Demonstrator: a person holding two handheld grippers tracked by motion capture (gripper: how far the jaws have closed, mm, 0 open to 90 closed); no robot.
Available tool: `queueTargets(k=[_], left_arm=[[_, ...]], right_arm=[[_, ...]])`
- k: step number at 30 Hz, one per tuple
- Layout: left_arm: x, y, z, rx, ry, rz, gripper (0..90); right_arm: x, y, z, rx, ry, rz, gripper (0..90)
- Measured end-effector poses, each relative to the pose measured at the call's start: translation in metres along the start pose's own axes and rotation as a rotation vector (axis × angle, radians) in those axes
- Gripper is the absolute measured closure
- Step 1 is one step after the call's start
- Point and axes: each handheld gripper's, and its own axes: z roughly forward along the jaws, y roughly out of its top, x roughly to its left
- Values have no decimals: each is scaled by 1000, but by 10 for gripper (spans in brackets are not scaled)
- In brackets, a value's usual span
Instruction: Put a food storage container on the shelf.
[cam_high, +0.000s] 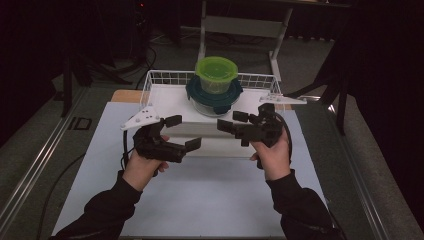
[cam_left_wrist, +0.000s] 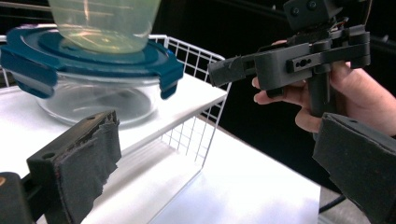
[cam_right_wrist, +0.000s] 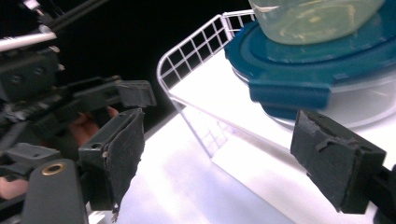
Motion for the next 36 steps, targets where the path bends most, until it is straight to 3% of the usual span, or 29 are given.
queueTargets(k=[9, 12, 16, 29, 36], left_arm=[[-14, -15, -3, 6, 11, 42, 6], [-18, -27, -4, 16, 10, 49, 5], [-19, -34, -4, 25, 5, 49, 6], [-29, -80, -9, 71, -17, 51, 6], [-32, -102, -9, 101, -16, 30, 6]], right_arm=[[-5, -33, -5, 4, -12, -40, 148], [-8, -52, -6, 10, -13, -56, 149], [-11, -61, -7, 16, -8, -52, 149], [-30, -117, -15, 43, -7, -38, 150], [-35, -138, -16, 74, -27, -62, 151]])
